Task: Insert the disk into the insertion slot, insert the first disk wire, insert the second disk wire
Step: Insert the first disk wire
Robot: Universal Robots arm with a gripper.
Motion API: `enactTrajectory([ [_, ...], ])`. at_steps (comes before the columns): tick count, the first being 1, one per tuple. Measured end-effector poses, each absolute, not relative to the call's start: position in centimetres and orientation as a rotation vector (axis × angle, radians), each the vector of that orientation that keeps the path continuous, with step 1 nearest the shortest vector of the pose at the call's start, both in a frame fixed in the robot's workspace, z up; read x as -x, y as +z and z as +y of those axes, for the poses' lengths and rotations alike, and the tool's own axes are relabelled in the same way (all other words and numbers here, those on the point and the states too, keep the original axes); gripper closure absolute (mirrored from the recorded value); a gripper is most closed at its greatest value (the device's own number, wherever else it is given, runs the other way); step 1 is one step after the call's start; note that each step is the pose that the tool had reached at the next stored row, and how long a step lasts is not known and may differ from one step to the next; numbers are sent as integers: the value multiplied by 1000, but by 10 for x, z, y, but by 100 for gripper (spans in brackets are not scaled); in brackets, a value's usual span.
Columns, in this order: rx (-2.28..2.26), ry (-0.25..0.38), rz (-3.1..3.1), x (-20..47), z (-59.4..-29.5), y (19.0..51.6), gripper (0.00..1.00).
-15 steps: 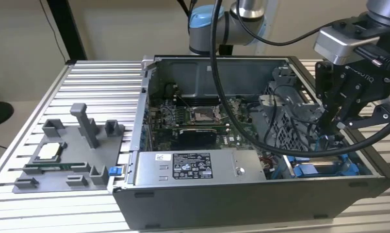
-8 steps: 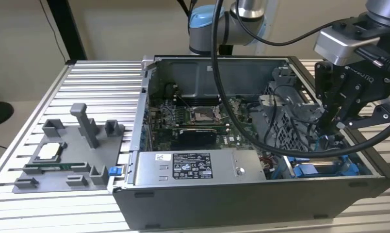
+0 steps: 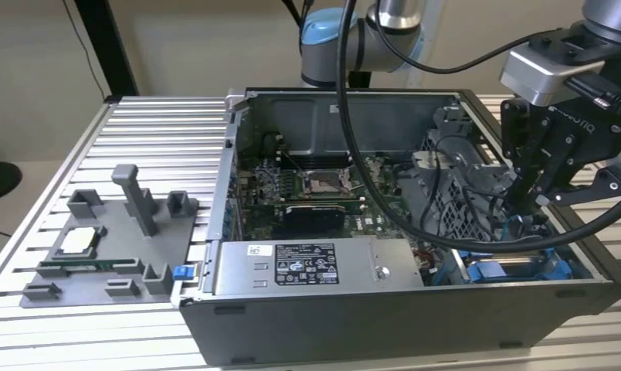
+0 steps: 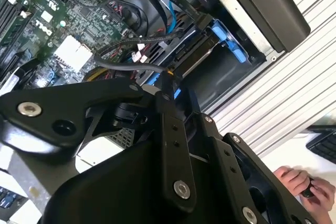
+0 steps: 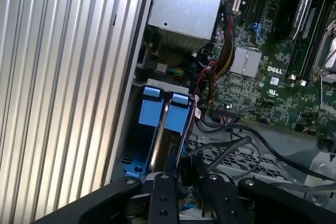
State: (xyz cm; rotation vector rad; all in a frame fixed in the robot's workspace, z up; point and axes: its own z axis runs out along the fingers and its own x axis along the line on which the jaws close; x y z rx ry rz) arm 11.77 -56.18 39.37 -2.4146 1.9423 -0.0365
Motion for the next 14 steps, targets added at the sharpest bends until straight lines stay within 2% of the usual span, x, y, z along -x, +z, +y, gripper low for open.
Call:
enactTrajectory([
  [9,2414,-38,1942,-118,-562,391,0],
  [10,2414,-38,1942,-118,-562,391,100],
  [14,2414,-38,1942,-118,-562,391,100],
])
